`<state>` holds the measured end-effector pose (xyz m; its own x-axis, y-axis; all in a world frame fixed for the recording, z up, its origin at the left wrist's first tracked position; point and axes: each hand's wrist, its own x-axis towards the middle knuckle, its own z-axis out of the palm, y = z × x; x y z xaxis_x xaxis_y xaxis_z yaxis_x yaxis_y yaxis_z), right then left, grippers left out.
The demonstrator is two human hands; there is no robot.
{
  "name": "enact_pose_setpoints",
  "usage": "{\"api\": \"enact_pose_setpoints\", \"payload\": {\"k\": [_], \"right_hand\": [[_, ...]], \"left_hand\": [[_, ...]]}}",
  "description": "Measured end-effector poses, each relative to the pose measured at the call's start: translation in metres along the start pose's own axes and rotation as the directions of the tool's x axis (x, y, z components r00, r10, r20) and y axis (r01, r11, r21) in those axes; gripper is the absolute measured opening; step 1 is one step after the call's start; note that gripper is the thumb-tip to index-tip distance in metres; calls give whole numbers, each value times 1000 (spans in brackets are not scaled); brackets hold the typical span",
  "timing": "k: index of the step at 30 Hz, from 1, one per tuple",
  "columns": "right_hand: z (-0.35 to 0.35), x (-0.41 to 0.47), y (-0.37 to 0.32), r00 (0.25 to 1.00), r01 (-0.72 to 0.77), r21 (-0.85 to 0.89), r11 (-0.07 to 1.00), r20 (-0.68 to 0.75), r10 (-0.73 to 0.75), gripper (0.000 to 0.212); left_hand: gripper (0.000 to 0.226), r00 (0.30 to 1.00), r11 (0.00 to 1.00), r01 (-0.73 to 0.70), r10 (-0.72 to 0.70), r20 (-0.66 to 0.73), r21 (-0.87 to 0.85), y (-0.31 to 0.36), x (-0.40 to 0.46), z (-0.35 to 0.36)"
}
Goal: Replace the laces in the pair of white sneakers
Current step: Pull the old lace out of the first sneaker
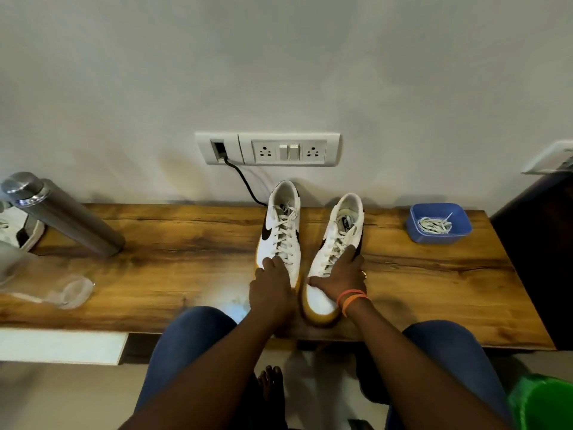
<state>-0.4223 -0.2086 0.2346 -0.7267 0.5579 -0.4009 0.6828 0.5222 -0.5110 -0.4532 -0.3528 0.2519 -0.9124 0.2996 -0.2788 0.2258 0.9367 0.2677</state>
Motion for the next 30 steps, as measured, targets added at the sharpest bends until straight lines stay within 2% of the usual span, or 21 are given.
{"api": "enact_pose_setpoints", "payload": {"k": [3, 5, 7, 8, 10, 12, 13, 16, 17, 19, 20, 22, 23, 24, 25, 27, 29, 30], "right_hand": [[-9, -3, 5, 992, 87, -24, 996, 91, -84, 132], [-14, -11, 14, 982, 138, -33, 990, 135, -132, 129], [-17, -22, 24, 980, 139, -63, 988, 150, -128, 122], [-19, -27, 27, 979, 132, -82, 988, 166, -117, 120], [-22, -29, 32, 973, 120, -90, 989, 207, -99, 121], [-27, -23, 32, 973, 111, 16, 994, 201, -112, 114], [-28, -12, 32, 976, 113, 91, 989, 175, -128, 99], [-43, 7, 14, 993, 104, 295, 950, 16, -114, 35], [-44, 16, 9, 992, 122, 319, 940, -57, -109, 24], [-41, 30, 4, 979, 170, 295, 940, -157, -128, 18], [-39, 36, 4, 979, 165, 295, 941, -165, -120, 18], [-38, 45, 6, 995, 59, 426, 903, -95, -20, 19], [-42, 48, 6, 998, -23, 542, 840, -38, 52, 19], [-48, 49, 6, 992, -112, 648, 753, 22, 128, 16], [-54, 51, 7, 979, -181, 726, 663, 70, 191, 14], [-66, 56, 13, 958, -232, 786, 573, 81, 276, 19], [-76, 60, 18, 949, -213, 788, 577, 28, 313, 24], [-79, 61, 20, 949, -185, 767, 614, -23, 315, 24]], "left_hand": [[60, 992, 996, -92, 90, -88, -18, -10, 2, -2], [47, 961, 973, -228, 219, -171, -33, -4, 6, 0], [25, 953, 919, -274, 221, -205, -284, 10, 10, -1], [18, 965, 875, -244, 175, -197, -419, 18, 11, -3], [23, 988, 770, -139, 61, -145, -622, 33, 17, -4], [29, 995, 665, -68, -15, -104, -744, 41, 22, 0], [31, 995, 635, -51, -37, -97, -771, 43, 28, 3], [27, 994, 622, -80, -10, -110, -779, 40, 36, 5], [25, 995, 629, -83, 7, -100, -773, 41, 41, 7], [19, 998, 627, -52, 12, -57, -777, 46, 46, 6], [16, 1000, 595, 15, -25, 1, -804, 49, 49, 3], [16, 971, 444, 236, -133, 197, -864, 52, 56, -2], [21, 945, 357, 323, -166, 281, -876, 51, 60, -4], [26, 927, 316, 371, -179, 329, -873, 50, 63, -7], [28, 921, 332, 388, -178, 347, -860, 48, 65, -11], [24, 936, 436, 353, -163, 313, -828, 43, 66, -18], [20, 960, 568, 277, -139, 242, -775, 37, 66, -25], [21, 972, 631, 234, -135, 193, -740, 33, 66, -27]]}}
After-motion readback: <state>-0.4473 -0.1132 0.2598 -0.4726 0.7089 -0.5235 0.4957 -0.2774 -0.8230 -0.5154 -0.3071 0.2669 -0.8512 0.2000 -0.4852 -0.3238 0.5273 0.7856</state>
